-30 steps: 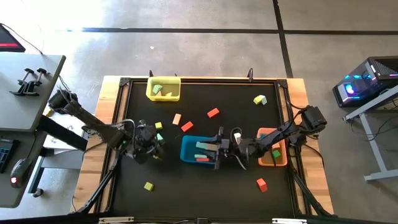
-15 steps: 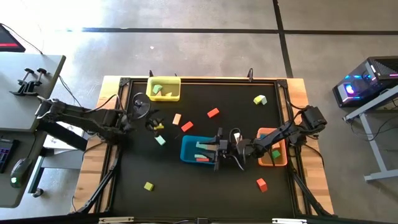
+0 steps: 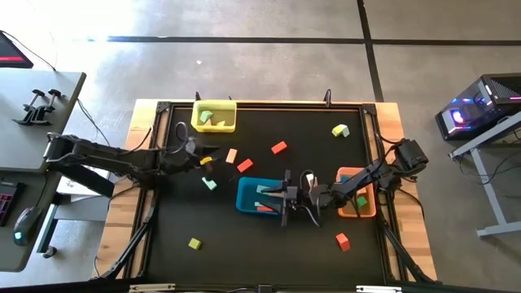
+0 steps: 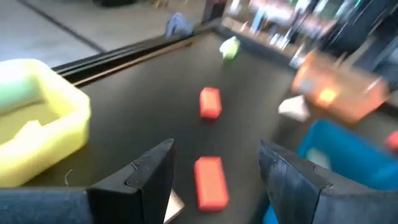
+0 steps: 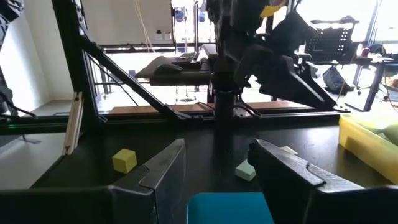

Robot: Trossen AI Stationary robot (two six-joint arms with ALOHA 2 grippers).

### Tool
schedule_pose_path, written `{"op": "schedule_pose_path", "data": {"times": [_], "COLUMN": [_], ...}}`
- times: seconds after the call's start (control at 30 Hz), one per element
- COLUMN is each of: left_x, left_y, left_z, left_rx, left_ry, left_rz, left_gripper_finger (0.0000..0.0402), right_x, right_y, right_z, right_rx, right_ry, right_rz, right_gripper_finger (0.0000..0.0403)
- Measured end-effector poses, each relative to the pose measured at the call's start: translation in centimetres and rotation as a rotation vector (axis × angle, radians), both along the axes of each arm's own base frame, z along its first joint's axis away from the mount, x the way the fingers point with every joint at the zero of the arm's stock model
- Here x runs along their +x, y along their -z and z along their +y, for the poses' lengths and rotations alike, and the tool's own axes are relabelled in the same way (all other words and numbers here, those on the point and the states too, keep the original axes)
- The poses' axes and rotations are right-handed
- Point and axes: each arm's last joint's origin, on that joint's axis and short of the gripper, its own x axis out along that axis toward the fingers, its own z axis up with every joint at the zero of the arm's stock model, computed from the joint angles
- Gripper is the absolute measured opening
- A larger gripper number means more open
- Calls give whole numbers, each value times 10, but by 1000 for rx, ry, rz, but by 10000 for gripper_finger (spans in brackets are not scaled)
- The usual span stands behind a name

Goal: Sort blocks by size
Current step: Put the light blue rectangular block into the blue bin

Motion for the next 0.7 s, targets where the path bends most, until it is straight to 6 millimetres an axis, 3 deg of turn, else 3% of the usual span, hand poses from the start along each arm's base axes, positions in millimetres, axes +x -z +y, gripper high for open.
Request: {"op": "schedule_pose_path", "data": {"times": [0.17,0.47,0.7], "left_x": [-6,-8,-7], "left_y": [12,13,14], "left_z": [6,9,8], "left_rx": [-34,58,-20], "left_ry": [-36,-55,-48], "left_rz": [-169,-124,-159], "left_gripper_finger": [213,213,213], "right_x": [0,0,0], "right_y": [0,0,0], "right_z": [0,0,-1], "right_rx": [1,1,13], "right_ry": [0,1,3], "right_rz": [-2,-2,-2], "right_gripper_finger": [185,185,185]}}
